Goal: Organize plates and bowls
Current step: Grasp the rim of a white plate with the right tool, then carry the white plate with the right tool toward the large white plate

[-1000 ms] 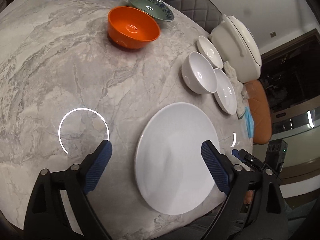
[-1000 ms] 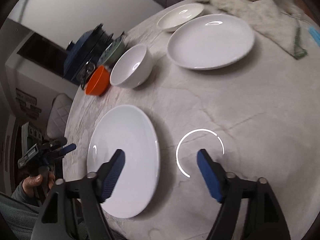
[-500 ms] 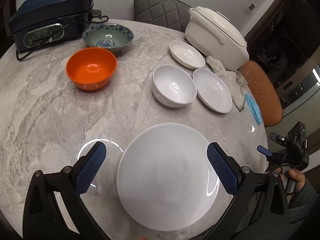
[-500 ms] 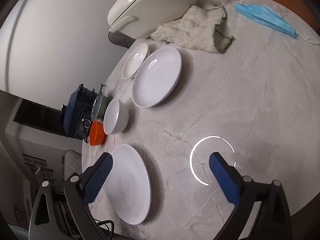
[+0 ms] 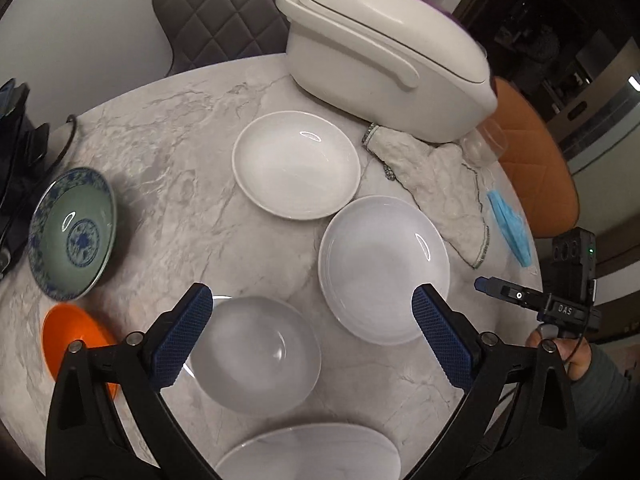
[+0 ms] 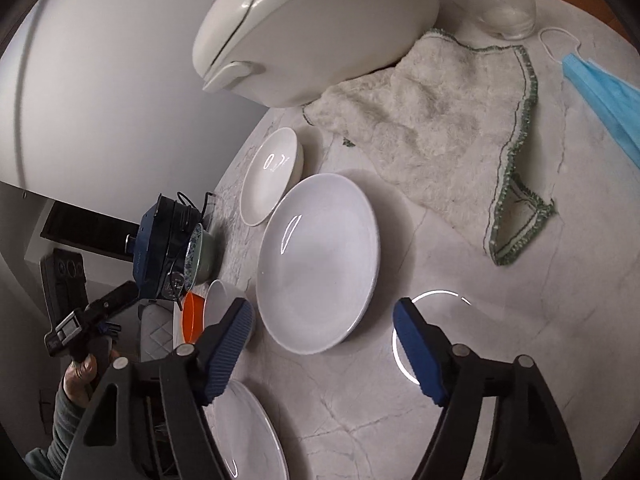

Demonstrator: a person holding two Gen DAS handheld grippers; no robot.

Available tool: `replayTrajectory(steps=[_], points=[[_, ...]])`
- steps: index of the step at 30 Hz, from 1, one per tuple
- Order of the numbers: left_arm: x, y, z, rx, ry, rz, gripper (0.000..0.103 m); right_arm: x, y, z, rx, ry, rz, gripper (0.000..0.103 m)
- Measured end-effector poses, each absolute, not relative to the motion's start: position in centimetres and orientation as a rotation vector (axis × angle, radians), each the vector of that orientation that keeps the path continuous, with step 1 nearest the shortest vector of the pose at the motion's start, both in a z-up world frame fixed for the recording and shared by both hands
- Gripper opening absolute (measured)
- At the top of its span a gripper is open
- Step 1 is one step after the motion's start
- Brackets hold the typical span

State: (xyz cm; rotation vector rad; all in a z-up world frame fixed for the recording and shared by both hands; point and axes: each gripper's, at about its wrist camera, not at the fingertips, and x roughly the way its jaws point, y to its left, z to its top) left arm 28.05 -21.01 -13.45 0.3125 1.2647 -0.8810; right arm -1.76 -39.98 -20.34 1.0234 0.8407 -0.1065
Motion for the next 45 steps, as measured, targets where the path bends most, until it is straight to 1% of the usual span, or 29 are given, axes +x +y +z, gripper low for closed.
replayTrajectory(steps=[5, 7, 11, 16, 17, 18, 19, 21, 23, 26, 28, 29, 30, 32, 35, 36, 37, 38, 39, 41, 43, 45], points=[[29.8, -25.7, -17.9, 0.402, 1.358, -0.904, 0.100, -1.4, -41.2, -22.2, 1.052, 0.843, -0.118, 0.072], [29.9, -26.4, -19.5, 0.427, 1.389, -0.916, 0.097, -1.5, -41.5, -22.8, 1.058, 0.860, -0.120, 0.072], [30.0, -27.2, -22.2, 0.454, 1.454, -0.947, 0.086, -1.8, -42.2, -23.6, 1.086, 0.861, -0.131, 0.072], [29.7, -28.2, -23.9, 0.491, 1.465, -0.995, 0.084, -1.9, -42.8, -24.0, 1.079, 0.875, -0.139, 0.072], [29.7, -28.4, -24.2, 0.497, 1.470, -1.004, 0.078, -1.8, -42.8, -24.1, 1.079, 0.879, -0.139, 0.072], [29.6, -28.8, -24.6, 0.503, 1.479, -1.012, 0.069, -1.6, -42.6, -24.2, 1.076, 0.886, -0.141, 0.072], [29.5, -29.0, -24.9, 0.506, 1.489, -1.023, 0.065, -1.4, -42.5, -24.4, 1.072, 0.892, -0.144, 0.072], [29.2, -29.3, -25.4, 0.518, 1.503, -1.033, 0.049, -1.4, -42.5, -24.4, 1.067, 0.890, -0.145, 0.069], [29.0, -29.5, -25.9, 0.529, 1.509, -1.035, 0.048, -1.2, -42.6, -24.5, 1.067, 0.900, -0.143, 0.064], [28.8, -29.8, -26.5, 0.525, 1.520, -1.037, 0.048, -0.3, -42.6, -24.3, 1.056, 0.911, -0.148, 0.062], [28.7, -30.0, -26.8, 0.519, 1.529, -1.044, 0.043, 0.1, -42.8, -24.3, 1.060, 0.916, -0.147, 0.060], [28.5, -30.3, -27.1, 0.522, 1.531, -1.040, 0.038, 0.3, -42.8, -24.3, 1.056, 0.920, -0.150, 0.058], [28.4, -30.4, -27.3, 0.522, 1.534, -1.036, 0.037, 0.4, -42.9, -24.3, 1.054, 0.925, -0.149, 0.057], [28.3, -30.5, -27.7, 0.518, 1.544, -1.031, 0.035, 1.1, -42.8, -24.4, 1.045, 0.946, -0.139, 0.052], [28.2, -30.6, -28.1, 0.517, 1.549, -1.028, 0.032, 2.3, -42.5, -24.3, 1.018, 0.975, -0.132, 0.047], [28.1, -30.6, -28.2, 0.513, 1.550, -1.030, 0.032, 2.7, -42.5, -24.4, 1.020, 0.982, -0.130, 0.043], [28.0, -30.6, -28.3, 0.511, 1.552, -1.032, 0.031, 2.9, -42.5, -24.5, 1.018, 0.991, -0.132, 0.037], [27.9, -30.7, -28.4, 0.511, 1.553, -1.032, 0.029, 3.2, -42.5, -24.6, 1.017, 1.000, -0.133, 0.031], [27.9, -30.7, -28.5, 0.511, 1.556, -1.034, 0.026, 3.5, -42.5, -24.8, 1.017, 1.009, -0.135, 0.028], [27.7, -30.7, -28.6, 0.520, 1.559, -1.035, 0.024, 3.9, -42.2, -24.9, 1.015, 1.026, -0.133, 0.018], [27.5, -30.8, -28.9, 0.538, 1.563, -1.027, 0.023, 4.2, -42.1, -24.9, 1.001, 1.035, -0.142, 0.015], [27.3, -30.9, -29.2, 0.547, 1.561, -1.012, 0.017, 4.3, -42.3, -25.0, 1.004, 1.042, -0.149, 0.012]])
